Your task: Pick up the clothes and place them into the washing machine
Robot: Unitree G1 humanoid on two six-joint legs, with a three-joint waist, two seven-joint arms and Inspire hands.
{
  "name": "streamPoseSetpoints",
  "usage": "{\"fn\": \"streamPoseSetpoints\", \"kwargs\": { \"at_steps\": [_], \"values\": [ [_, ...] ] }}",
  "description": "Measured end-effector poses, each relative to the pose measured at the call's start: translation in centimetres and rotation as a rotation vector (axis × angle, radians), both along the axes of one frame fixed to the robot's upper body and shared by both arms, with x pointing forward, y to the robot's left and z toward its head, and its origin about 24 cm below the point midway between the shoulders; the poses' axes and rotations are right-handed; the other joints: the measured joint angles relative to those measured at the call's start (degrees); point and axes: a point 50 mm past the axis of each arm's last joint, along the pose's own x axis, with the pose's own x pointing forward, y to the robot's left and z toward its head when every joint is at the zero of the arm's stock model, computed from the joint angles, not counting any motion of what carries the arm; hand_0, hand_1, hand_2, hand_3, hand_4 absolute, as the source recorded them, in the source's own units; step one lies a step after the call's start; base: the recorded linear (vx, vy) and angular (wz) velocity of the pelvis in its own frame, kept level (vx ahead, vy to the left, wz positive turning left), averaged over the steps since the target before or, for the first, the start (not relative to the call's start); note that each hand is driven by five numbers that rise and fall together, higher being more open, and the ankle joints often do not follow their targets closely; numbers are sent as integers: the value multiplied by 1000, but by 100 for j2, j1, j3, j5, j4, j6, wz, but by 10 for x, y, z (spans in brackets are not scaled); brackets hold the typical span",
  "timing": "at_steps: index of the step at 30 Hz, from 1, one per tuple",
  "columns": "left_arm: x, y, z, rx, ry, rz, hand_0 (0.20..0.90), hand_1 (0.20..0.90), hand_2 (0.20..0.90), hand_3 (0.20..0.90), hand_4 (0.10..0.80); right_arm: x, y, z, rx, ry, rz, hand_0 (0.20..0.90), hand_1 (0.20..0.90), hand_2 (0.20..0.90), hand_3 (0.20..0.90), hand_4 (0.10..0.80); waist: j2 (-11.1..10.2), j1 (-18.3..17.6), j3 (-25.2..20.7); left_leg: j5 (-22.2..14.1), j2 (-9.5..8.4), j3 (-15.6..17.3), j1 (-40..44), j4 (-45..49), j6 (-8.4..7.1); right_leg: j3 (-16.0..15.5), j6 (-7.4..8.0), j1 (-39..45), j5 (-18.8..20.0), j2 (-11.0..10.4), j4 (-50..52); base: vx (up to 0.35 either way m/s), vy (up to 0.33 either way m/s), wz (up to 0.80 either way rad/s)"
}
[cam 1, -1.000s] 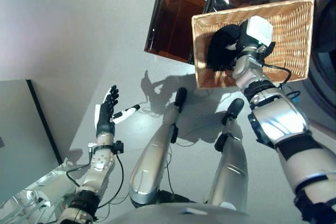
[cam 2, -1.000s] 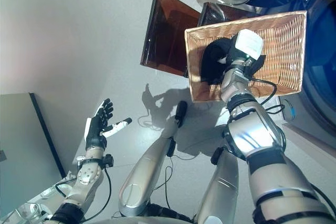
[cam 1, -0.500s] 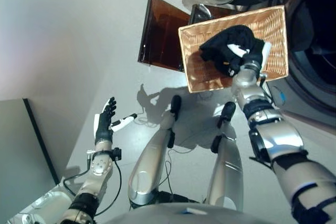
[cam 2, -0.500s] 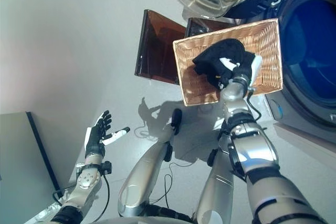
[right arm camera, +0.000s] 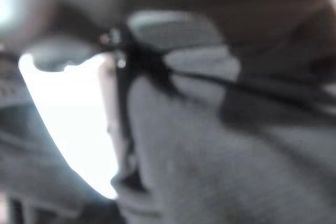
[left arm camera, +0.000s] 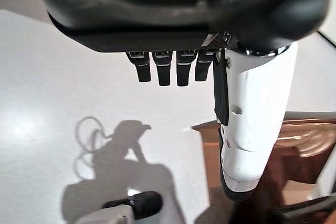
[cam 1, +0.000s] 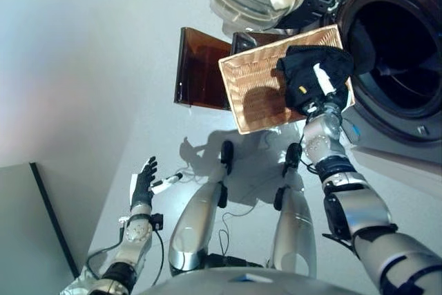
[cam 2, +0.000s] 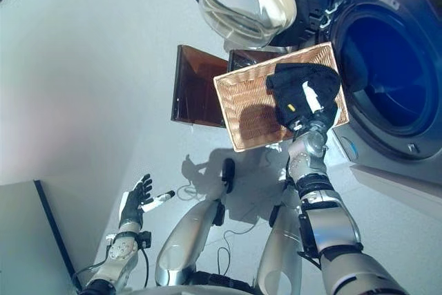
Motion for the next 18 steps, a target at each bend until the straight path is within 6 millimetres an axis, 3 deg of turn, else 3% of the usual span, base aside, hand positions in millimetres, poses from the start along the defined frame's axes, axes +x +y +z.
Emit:
{"fn": "streamPoseSetpoints", "kwargs": {
  "at_steps": [6, 18],
  "values": [
    [-3, -8, -5, -30, 23, -14, 900, 900, 900, 900, 800, -5, -22, 6, 155, -88, -98, 200, 200, 200, 200, 300, 244, -28, -180, -11, -6, 56, 12, -47, 13, 38, 26, 4, 15, 9, -74, 5, -4, -1],
    [-5, -18, -8, -70, 33, -34, 900, 900, 900, 900, 800, -16, -50, 9, 364, -216, -250, 200, 200, 200, 200, 300, 368, -165, -324, -6, -2, 80, 119, -176, 11, 116, 22, 10, 9, 34, -84, 1, -2, -1]
  ]
}}
